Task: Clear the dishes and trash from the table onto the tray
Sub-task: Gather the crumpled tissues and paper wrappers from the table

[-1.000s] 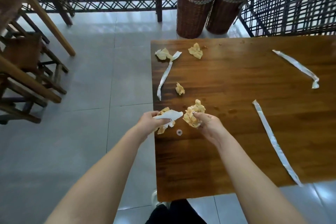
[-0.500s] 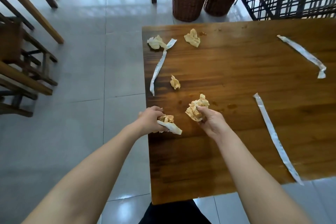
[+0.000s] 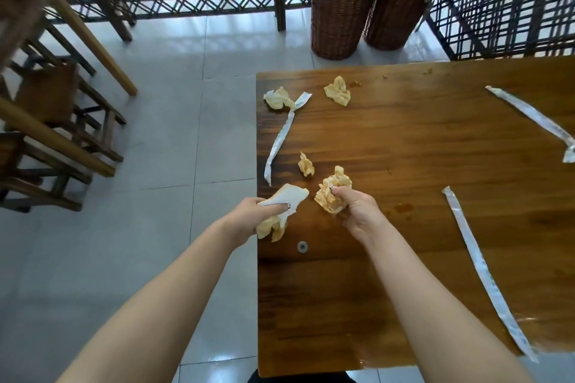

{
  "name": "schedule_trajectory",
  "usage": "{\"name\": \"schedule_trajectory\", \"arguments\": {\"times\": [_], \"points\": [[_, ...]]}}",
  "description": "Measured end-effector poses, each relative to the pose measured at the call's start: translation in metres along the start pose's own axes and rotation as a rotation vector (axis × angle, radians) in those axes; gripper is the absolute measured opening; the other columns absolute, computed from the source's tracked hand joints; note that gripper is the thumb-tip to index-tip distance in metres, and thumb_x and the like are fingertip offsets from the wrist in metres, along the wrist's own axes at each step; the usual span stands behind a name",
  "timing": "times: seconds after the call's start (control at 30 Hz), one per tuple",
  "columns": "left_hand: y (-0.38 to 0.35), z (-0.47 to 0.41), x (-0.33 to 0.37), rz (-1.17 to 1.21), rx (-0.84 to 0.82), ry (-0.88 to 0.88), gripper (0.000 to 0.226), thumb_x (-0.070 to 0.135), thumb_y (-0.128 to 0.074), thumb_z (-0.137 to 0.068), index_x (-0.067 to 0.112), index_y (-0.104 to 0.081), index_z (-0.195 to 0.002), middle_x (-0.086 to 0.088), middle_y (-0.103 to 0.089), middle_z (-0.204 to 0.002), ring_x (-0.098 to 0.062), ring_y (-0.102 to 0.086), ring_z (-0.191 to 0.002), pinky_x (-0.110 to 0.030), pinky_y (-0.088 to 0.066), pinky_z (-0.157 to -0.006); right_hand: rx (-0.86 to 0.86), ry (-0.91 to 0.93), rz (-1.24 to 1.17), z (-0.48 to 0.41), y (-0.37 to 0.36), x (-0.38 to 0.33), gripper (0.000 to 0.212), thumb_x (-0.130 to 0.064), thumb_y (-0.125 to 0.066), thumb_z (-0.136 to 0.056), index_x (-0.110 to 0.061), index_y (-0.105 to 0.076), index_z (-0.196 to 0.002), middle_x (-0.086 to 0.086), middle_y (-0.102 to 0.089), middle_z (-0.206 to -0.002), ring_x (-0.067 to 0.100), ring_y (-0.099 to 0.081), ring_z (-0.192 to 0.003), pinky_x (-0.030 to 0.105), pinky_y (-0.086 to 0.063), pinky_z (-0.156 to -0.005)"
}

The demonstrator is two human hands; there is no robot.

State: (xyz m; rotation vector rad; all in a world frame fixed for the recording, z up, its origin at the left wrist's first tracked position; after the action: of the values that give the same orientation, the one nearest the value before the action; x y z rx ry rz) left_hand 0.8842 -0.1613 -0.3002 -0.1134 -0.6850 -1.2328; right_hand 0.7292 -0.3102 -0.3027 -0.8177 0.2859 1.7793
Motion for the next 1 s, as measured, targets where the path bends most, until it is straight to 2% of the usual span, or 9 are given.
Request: {"name": "schedule_trajectory", "arguments": {"times": [0.07,0.2,0.3,0.37,0.5,0.63,0.77,0.87,1.0], "points": [[0.003,0.001,0.002,0.133,-0.01,0.024,0.064,0.047,-0.07,-0.081,0.015,-0.046,-0.131,-0.007,-0.052,-0.126,-0.025,-0.052,-0.114,-0.04,-0.047,-0.1,-0.011,0.024,0.056,-0.008,-0.007,-0.011,0.016,-0.013,-0.073,-0.08,-0.008,-0.067,-0.094,0.006,-0.073,-0.089,0.02,-0.068,-0.085,0.035,-0.054,-0.079],[0.013,-0.002,0.007,0.344,0.025,0.013,0.058,0.04,-0.071,-0.082,0.011,-0.048,-0.127,-0.009,-0.058,-0.114,-0.025,-0.058,-0.104,-0.035,-0.051,-0.088,-0.03,0.091,0.205,-0.019,-0.028,-0.032,0.039,-0.022,-0.076,-0.076,-0.007,-0.066,-0.11,0.006,-0.072,-0.1,0.025,-0.066,-0.099,0.046,-0.047,-0.1],[0.024,-0.007,0.01,0.472,0.065,-0.004,0.048,0.036,-0.07,-0.084,0.01,-0.051,-0.12,-0.009,-0.06,-0.107,-0.022,-0.059,-0.095,-0.03,-0.049,-0.075,-0.066,0.097,0.284,-0.026,-0.05,-0.038,0.036,-0.021,-0.073,-0.08,-0.007,-0.064,-0.112,0.003,-0.069,-0.107,0.018,-0.063,-0.096,0.038,-0.044,-0.097],[0.031,-0.011,0.012,0.513,0.079,-0.006,0.041,0.036,-0.069,-0.085,0.013,-0.053,-0.115,-0.008,-0.061,-0.103,-0.021,-0.058,-0.09,-0.031,-0.049,-0.076,-0.075,0.121,0.346,-0.033,-0.064,-0.038,0.027,-0.019,-0.071,-0.082,-0.012,-0.064,-0.108,0.003,-0.065,-0.115,0.013,-0.059,-0.094,0.032,-0.039,-0.089],[0.048,-0.025,0.018,0.551,0.06,-0.005,0.033,0.033,-0.068,-0.087,0.013,-0.056,-0.109,-0.008,-0.062,-0.096,-0.021,-0.059,-0.085,-0.038,-0.05,-0.087,0.02,0.161,0.491,-0.052,-0.078,-0.031,0.051,-0.022,-0.074,-0.079,-0.01,-0.057,-0.126,0.001,-0.033,-0.153,0.027,-0.035,-0.136,0.046,-0.032,-0.112],[0.067,-0.04,0.021,0.572,0.021,-0.014,0.027,0.03,-0.068,-0.087,0.012,-0.055,-0.103,-0.009,-0.063,-0.092,-0.022,-0.06,-0.081,-0.037,-0.052,-0.08,0.152,0.157,0.524,-0.065,-0.076,-0.018,0.071,-0.024,-0.078,-0.076,-0.015,-0.047,-0.139,0.001,-0.047,-0.142,0.026,-0.04,-0.131,0.045,-0.037,-0.109],[0.089,-0.055,0.025,0.472,-0.057,-0.031,0.028,0.033,-0.067,-0.088,0.014,-0.052,-0.102,-0.006,-0.06,-0.091,-0.02,-0.058,-0.081,-0.036,-0.051,-0.08,0.301,0.151,0.404,-0.063,-0.076,-0.009,0.047,-0.022,-0.077,-0.077,-0.017,-0.063,-0.122,0.0,-0.062,-0.12,0.022,-0.054,-0.116,0.035,-0.047,-0.097],[0.109,-0.061,0.03,0.427,-0.115,-0.061,0.024,0.032,-0.066,-0.089,0.012,-0.056,-0.098,-0.005,-0.063,-0.086,-0.018,-0.06,-0.077,-0.031,-0.05,-0.074,0.36,0.161,0.233,-0.058,-0.082,-0.004,0.04,-0.019,-0.074,-0.082,-0.01,-0.064,-0.119,0.0,-0.066,-0.112,0.016,-0.059,-0.102,0.026,-0.044,-0.084],[0.139,-0.066,0.043,0.341,-0.17,-0.138,0.025,0.032,-0.065,-0.089,0.01,-0.06,-0.1,-0.007,-0.066,-0.087,-0.019,-0.062,-0.076,-0.028,-0.049,-0.069,0.416,0.144,-0.029,-0.05,-0.095,0.006,0.032,-0.018,-0.071,-0.084,-0.007,-0.064,-0.113,0.001,-0.068,-0.099,0.015,-0.062,-0.095,0.031,-0.046,-0.094]]}}
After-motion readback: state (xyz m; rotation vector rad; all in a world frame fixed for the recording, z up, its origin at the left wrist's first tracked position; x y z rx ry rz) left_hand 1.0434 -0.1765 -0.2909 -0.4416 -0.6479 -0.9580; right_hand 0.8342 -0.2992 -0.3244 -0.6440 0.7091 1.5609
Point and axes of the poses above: each hand's wrist, its own z-axis away from the middle knuckle, its own y-axis out of the back of the hand, x = y × z, the point moved 9 cm from there along -z, towards the middle knuckle
